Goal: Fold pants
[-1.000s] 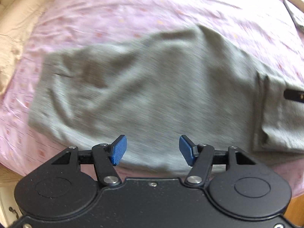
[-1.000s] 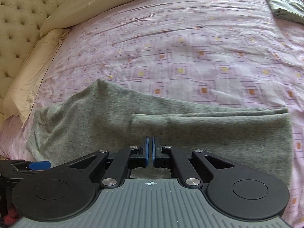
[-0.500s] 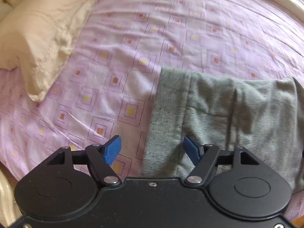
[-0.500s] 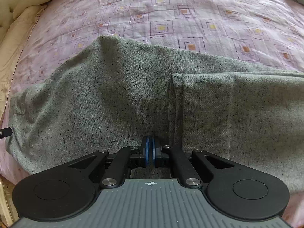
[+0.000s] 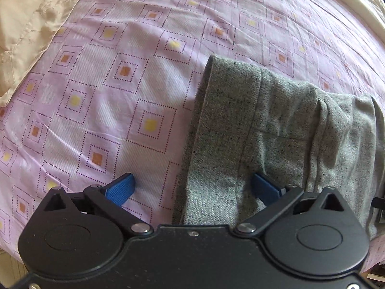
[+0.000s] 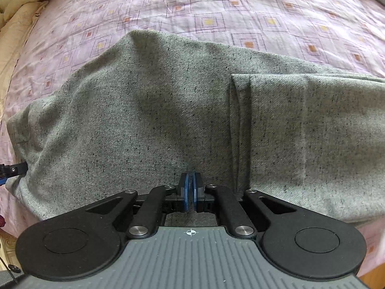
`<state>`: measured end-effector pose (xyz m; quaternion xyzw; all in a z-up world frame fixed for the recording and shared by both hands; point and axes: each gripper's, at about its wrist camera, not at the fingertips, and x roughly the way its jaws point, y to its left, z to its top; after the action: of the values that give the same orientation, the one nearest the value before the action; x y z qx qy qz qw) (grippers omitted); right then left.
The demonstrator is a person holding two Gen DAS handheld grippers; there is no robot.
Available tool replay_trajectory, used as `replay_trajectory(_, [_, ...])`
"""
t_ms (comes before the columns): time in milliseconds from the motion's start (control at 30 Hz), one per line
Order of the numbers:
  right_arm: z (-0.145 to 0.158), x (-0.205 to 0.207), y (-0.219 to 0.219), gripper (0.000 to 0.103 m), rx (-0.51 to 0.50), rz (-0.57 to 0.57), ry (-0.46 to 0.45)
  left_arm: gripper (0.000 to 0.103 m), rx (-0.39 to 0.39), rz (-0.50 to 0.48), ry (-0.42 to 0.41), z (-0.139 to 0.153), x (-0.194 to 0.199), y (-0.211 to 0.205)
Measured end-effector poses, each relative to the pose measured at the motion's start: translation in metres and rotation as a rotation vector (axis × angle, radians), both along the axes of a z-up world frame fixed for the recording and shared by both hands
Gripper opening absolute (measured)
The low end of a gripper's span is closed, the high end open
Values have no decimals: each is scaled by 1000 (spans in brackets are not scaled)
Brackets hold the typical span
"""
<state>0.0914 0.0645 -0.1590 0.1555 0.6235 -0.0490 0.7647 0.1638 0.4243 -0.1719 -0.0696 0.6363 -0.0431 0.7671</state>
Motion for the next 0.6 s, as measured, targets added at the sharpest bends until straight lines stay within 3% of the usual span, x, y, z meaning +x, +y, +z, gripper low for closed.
replay_trajectory(67, [0, 0, 2, 5, 6, -4, 1, 102, -13, 13, 15, 0, 5, -4])
replay_trajectory(133, [0, 0, 3, 5, 20, -9, 1, 85, -29, -1, -6, 6, 6, -10])
replay_trajectory(167, [1, -1, 4, 5, 27, -9, -2, 54, -69, -36, -24, 12, 4, -14])
replay_trajectory(200, [3, -2, 6, 5, 34, -8, -6, 42, -79, -46, -22, 19, 3, -18])
replay_trajectory(267, [9, -4, 9, 5, 45, -5, -39, 29, -58, -61, -44, 31, 1, -22])
replay_trajectory(400, [21, 11, 8, 5, 32, 0, -113, 20, -64, -57, -74, 55, -4, -21])
replay_trajectory(600, [23, 59, -6, 5, 9, -43, -175, 19, -50, -92, -125, 89, -12, -31])
